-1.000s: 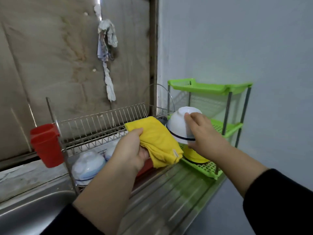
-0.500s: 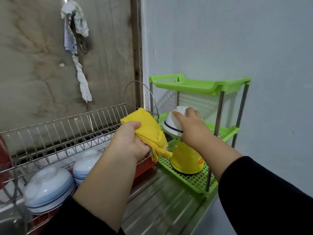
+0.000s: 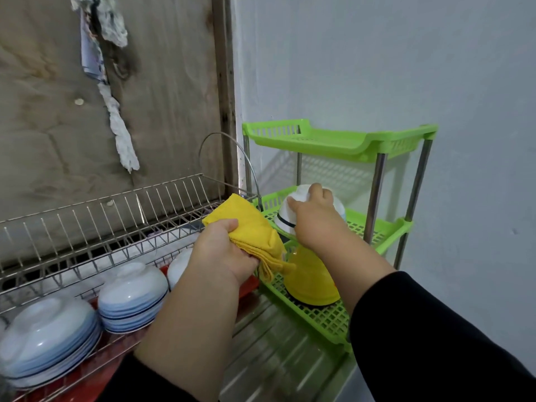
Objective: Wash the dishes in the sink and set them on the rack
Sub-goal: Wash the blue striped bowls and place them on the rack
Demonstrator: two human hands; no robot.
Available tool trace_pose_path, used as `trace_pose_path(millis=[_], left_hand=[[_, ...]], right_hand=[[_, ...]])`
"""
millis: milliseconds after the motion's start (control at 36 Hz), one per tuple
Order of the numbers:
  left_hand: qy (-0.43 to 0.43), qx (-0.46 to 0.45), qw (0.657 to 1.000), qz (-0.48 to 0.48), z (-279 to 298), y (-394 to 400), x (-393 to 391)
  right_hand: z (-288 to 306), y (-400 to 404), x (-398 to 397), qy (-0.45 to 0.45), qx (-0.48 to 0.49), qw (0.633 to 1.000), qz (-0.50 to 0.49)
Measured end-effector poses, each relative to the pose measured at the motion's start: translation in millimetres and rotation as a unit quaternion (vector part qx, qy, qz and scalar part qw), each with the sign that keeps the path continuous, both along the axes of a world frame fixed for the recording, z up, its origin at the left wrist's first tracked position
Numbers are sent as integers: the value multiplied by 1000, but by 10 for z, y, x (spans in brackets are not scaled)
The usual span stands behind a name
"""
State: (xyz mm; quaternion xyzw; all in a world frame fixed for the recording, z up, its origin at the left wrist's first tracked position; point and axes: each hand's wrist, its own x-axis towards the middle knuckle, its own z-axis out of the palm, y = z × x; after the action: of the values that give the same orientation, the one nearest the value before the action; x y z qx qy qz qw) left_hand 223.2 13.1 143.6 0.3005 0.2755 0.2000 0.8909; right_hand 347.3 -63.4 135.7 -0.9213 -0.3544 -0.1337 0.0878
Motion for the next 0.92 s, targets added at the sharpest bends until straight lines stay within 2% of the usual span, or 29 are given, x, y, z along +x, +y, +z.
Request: trace_pose_path(millis=[194, 444, 639, 722, 778, 833, 917], left_hand=[[-14, -1, 1000, 4, 14, 47, 94], [-7, 5, 1000, -6, 5, 47, 95], [-22, 6, 1000, -21, -33, 20, -53], [-36, 6, 999, -33, -14, -17, -220], [-35, 17, 998, -43, -5, -23, -353], [-32, 29, 997, -60, -1, -11, -509], [-29, 36, 997, -69, -61, 43, -760]], right_hand=[[26, 8, 6, 15, 24, 999, -36], [8, 19, -40, 18, 55, 998, -17], [-72, 71, -301, 58, 201, 976, 51], [-149, 100, -515, 123, 281, 948, 85], [-206, 98, -663, 198, 326, 919, 97], [-273, 71, -786, 304, 372, 871, 109], [-374, -18, -962, 473, 413, 765, 146]])
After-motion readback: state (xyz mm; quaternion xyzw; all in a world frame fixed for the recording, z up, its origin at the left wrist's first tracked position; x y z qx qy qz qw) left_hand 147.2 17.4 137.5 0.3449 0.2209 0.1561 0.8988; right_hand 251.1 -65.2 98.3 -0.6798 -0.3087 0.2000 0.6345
